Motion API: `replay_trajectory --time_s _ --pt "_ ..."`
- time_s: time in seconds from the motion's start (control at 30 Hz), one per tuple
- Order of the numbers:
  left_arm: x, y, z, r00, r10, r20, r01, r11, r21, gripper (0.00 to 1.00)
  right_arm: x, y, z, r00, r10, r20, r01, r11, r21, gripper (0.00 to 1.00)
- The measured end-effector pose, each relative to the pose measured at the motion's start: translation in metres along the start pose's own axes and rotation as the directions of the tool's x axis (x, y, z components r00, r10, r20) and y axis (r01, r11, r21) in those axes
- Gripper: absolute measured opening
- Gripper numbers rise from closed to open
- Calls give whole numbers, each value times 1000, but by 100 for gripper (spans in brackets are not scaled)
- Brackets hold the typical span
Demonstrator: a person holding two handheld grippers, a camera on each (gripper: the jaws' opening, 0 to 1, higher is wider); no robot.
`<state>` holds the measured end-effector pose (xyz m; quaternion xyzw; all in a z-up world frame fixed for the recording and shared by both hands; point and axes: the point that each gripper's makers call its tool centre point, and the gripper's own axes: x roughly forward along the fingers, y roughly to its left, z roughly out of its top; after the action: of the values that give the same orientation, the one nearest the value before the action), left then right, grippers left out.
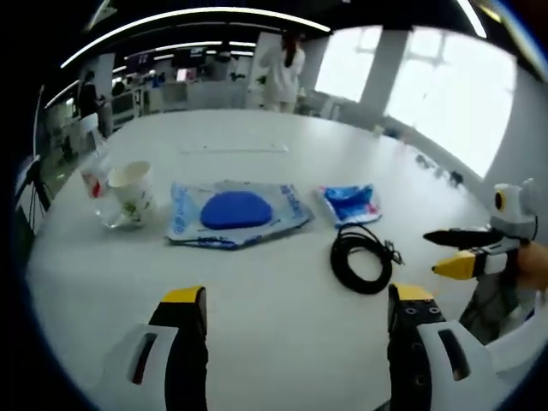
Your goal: Arrange the tabletop items into an orderly group along one side of the table until the central work area is clear of visible clutter.
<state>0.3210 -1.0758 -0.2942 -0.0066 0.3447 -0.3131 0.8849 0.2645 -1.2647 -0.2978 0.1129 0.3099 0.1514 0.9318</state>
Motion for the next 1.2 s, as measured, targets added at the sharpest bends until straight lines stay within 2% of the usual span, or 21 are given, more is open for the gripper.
replay_trajectory --time_s 0.13,0.23,0.33,0.43,0.6,0.83,0.9,1.03,1.2 --pt "-18 4 2 1000 -14 23 14 1000 25 83 -15 10 0 1000 -17 17 17 1000 -5 80" --pt "-35 13 0 999 -33 33 32 999 32 83 -26 25 -4 999 -31 25 31 999 13 80" --pt "-58 28 -4 998 -31 45 29 999 41 84 -35 39 -7 997 -54 46 53 998 25 80" --pt "-80 44 -11 998 -22 52 20 999 41 84 -43 53 -18 996 -75 40 74 997 12 80" --pt "-114 68 -25 997 -18 70 14 998 60 84 -63 71 -30 992 -111 67 108 993 53 79" --pt "-158 93 -36 994 4 109 -7 1000 22 84 -91 93 -45 984 -151 95 144 987 75 76" --pt "-168 97 -38 993 11 122 -13 1000 13 84 -98 98 -46 980 -167 105 161 985 64 75" --pt "-188 105 -45 990 12 137 -15 1000 24 85 -106 106 -44 972 -181 152 166 981 101 78" --pt "-209 105 -44 986 7 164 -16 998 54 86 -115 114 -54 970 -197 145 183 978 100 79"
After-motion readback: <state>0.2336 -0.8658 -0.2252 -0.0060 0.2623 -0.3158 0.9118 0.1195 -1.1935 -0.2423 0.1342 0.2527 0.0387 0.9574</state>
